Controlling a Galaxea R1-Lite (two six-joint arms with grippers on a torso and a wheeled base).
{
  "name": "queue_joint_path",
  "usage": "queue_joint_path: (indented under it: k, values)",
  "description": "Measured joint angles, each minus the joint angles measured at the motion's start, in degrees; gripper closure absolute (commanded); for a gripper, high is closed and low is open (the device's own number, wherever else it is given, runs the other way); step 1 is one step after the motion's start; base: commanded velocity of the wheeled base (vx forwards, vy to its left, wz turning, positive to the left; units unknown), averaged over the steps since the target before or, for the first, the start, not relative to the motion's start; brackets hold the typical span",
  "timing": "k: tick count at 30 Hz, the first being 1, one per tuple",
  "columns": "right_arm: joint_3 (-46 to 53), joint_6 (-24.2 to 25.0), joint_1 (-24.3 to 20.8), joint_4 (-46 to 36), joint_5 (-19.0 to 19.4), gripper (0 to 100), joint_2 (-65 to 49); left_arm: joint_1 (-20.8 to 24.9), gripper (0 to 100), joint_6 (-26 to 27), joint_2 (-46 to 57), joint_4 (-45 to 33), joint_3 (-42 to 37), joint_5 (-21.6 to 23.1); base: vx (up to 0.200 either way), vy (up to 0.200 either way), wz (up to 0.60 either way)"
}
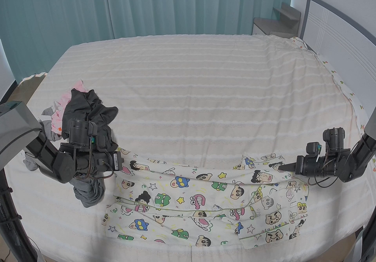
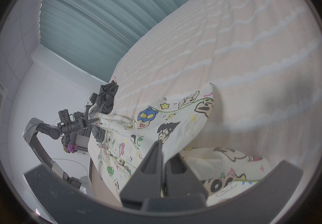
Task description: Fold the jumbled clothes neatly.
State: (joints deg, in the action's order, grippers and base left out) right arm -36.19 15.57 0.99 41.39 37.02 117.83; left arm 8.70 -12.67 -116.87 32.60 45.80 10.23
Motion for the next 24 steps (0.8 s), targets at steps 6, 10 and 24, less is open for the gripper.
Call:
queue_joint_path:
  k: [6,10,24]
  values:
    - [4.9,-2.5,0.0,2.8,0.3,100,-0.5,0.0,100,2.1,1.0,4.1,-5.2,0.1,0.0,0.0,0.0]
    - [8.9,-3.7,0.0,6.1,1.5,100,-0.5,0.0,100,3.0,1.1,6.5,-8.2,0.1,0.0,0.0,0.0]
    - [19.8,-9.4,0.0,13.1,3.7,100,0.6,0.1,100,3.4,-0.8,16.5,-17.5,0.2,0.0,0.0,0.0]
